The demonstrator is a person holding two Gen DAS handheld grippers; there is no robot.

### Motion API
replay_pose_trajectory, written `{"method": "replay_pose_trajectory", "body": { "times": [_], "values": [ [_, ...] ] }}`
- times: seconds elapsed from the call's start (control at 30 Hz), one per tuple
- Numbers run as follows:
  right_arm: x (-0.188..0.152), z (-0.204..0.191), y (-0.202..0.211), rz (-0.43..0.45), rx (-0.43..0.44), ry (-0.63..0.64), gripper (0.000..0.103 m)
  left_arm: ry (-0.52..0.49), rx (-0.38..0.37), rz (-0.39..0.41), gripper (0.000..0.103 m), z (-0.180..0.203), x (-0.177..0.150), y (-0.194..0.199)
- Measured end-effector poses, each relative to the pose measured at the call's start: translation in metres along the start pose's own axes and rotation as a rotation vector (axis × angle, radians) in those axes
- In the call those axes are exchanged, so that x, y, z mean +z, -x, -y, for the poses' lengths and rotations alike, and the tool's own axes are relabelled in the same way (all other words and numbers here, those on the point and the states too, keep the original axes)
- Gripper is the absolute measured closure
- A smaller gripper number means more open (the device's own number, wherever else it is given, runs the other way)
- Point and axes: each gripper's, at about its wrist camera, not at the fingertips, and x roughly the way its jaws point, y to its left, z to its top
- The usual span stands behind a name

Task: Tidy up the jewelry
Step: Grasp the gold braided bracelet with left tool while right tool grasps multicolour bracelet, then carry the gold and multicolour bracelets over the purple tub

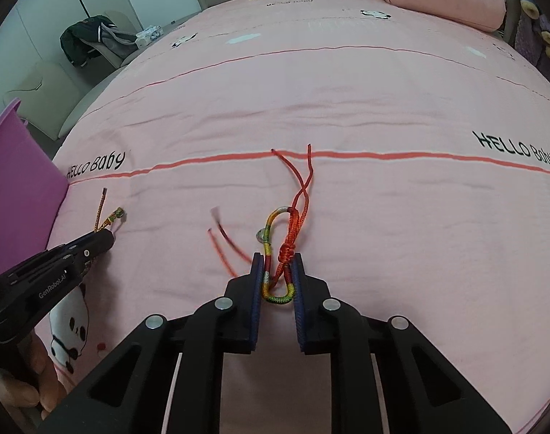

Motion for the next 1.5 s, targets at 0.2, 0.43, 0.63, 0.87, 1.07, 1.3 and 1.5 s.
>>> {"method": "replay_pose_trajectory", "body": {
  "times": [0.2, 0.43, 0.63, 0.87, 1.07, 1.3, 1.5],
  "values": [
    [-0.029, -0.011, 0.034, -0.015, 0.02, 0.006, 0.088, 0.011, 0.006, 0.004, 0.095, -0.004, -0.024, 0.035],
    [-0.049, -0.035, 0.077, 0.013, 0.049, 0.037, 0.088, -0.009, 0.01, 0.065, 0.095, -0.005, -0.039, 0.087],
    [-0.051, -0.061, 0.119, 0.067, 0.089, 0.066, 0.088, -0.001, -0.002, 0.121, 0.095, -0.013, -0.042, 0.137],
    [-0.045, -0.1, 0.158, 0.131, 0.141, 0.12, 0.088, 0.033, 0.026, 0.186, 0.095, -0.041, -0.042, 0.189],
    [-0.035, -0.144, 0.176, 0.169, 0.183, 0.18, 0.088, 0.056, 0.052, 0.237, 0.095, -0.071, -0.038, 0.227],
    [-0.02, -0.21, 0.19, 0.209, 0.254, 0.258, 0.088, 0.088, 0.086, 0.288, 0.095, -0.118, -0.031, 0.263],
    [-0.01, -0.271, 0.194, 0.217, 0.319, 0.339, 0.088, 0.142, 0.149, 0.315, 0.095, -0.169, -0.031, 0.281]
  ]
}}
